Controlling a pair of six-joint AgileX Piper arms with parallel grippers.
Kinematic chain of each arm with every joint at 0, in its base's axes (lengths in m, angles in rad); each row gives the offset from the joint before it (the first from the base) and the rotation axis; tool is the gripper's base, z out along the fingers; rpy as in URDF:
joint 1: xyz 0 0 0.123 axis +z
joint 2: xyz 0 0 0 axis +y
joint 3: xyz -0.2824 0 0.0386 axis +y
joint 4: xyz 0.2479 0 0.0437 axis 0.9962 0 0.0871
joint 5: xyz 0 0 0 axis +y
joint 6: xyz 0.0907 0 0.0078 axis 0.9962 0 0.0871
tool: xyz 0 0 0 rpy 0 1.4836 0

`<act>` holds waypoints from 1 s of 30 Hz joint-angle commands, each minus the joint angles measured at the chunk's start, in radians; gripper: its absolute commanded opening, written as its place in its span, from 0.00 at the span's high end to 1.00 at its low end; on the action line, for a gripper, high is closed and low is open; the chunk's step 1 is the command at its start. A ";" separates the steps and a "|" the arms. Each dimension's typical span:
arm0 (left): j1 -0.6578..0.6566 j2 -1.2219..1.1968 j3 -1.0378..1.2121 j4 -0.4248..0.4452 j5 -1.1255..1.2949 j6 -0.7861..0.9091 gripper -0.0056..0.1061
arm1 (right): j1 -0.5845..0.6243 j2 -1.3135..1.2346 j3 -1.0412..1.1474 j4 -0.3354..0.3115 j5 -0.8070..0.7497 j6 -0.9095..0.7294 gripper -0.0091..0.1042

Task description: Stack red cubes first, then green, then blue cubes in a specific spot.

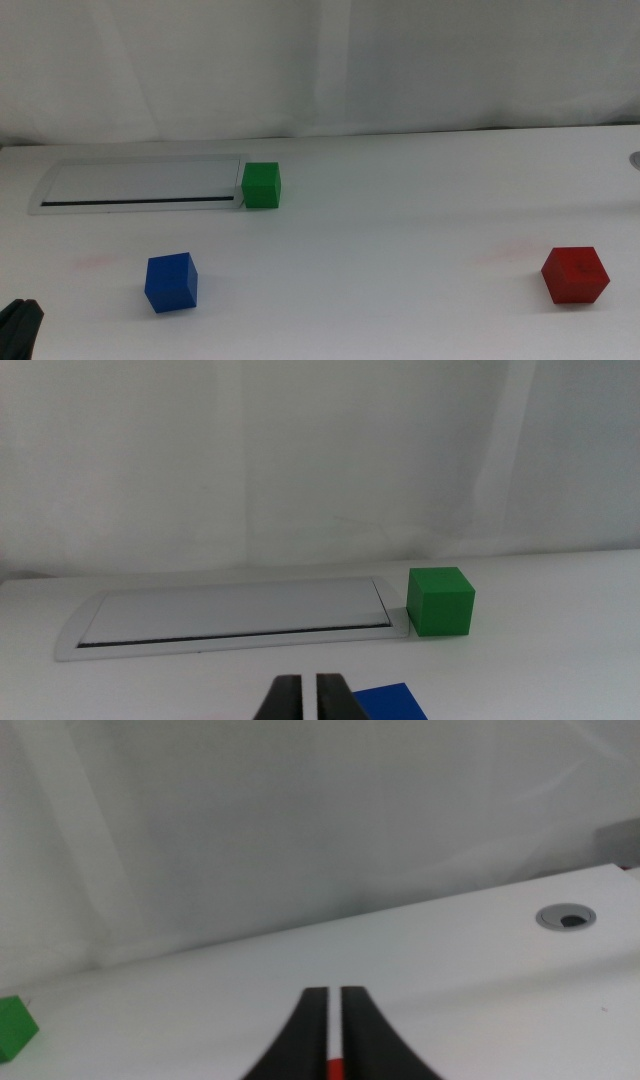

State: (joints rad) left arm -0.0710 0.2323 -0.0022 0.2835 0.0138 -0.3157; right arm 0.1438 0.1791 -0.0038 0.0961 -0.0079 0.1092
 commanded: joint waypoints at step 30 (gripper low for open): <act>0.000 -0.003 0.016 -0.009 -0.014 -0.121 0.13 | -0.004 0.017 -0.232 0.001 0.159 -0.146 0.06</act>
State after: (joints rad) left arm -0.0710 0.2323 -0.0022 0.2835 0.0000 -0.4295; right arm 0.1438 0.1842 -0.1691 0.1184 0.0758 0.0281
